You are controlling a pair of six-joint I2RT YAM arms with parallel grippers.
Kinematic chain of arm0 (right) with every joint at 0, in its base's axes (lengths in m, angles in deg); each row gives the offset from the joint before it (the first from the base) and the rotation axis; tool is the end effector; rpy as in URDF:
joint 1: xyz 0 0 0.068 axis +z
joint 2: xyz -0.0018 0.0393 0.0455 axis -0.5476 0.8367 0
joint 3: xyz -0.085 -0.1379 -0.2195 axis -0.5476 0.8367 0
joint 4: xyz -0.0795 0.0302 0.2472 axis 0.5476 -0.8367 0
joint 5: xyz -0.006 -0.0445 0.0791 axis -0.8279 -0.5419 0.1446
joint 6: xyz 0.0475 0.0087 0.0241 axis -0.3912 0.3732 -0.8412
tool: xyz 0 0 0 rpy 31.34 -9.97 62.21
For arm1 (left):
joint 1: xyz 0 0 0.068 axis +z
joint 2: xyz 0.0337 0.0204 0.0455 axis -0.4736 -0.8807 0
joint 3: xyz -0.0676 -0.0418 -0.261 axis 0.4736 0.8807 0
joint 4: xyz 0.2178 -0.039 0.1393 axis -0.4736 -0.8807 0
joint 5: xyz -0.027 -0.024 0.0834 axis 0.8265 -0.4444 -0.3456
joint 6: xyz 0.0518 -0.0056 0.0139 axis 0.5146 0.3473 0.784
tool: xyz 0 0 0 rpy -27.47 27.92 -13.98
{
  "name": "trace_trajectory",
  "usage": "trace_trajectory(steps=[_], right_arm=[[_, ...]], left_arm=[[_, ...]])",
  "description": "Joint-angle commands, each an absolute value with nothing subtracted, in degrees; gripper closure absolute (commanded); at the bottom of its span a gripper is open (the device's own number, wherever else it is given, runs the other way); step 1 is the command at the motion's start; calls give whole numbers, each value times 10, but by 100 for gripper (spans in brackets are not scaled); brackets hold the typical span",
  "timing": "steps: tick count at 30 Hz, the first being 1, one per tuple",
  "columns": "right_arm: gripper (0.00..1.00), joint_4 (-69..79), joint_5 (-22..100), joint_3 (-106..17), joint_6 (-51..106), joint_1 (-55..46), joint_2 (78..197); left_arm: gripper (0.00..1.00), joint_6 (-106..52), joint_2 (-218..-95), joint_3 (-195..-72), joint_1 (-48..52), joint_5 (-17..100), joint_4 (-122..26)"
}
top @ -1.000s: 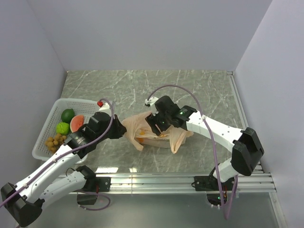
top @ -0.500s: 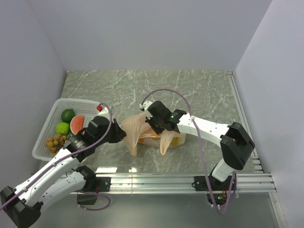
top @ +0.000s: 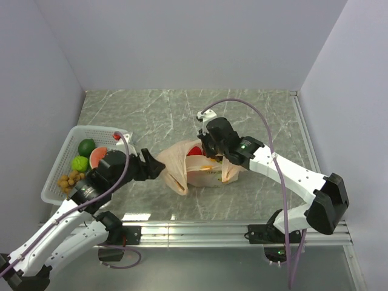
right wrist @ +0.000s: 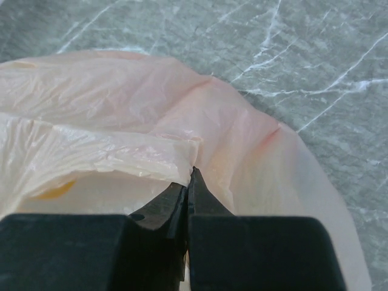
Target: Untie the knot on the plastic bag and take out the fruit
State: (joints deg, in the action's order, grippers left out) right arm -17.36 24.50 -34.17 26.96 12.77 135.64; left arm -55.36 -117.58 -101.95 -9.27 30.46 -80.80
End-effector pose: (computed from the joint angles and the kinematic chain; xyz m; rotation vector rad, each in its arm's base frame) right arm 0.2193 0.2202 0.3067 -0.6756 2.1340 0.3708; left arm 0.1161 -0.0869 0.2979 -0.0830 2.1291 -0.7835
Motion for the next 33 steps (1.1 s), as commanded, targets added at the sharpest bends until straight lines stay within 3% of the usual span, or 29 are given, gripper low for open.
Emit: trace_trajectory(steps=[1,3,8,11,12,14,18,25,33], right_arm=[[100,-190,243,-358,252,127,1342],[100,-194,244,-359,238,128,1340],[100,-193,227,-359,214,128,1340],[100,-191,226,-360,207,128,1344],[100,-192,227,-360,206,126,1346],[100,-191,224,-361,199,128,1347],[100,-203,213,-367,182,123,1348],[100,-206,225,-353,152,109,1333],[100,-199,249,-351,131,109,1333]], left_arm=[[21,-520,-1173,-1095,-90,321,-741],[11,-510,-1189,-1112,-91,359,-703],[13,-496,-1256,-1151,-143,394,-632],[26,-453,-1326,-1197,-256,312,-618],[35,-431,-1361,-1205,-296,297,-611],[43,-418,-1394,-1214,-325,243,-582],[76,-423,-1450,-1165,-362,119,-505],[82,-480,-1473,-1026,-365,1,-318],[80,-441,-1602,-1046,-364,-59,-210]])
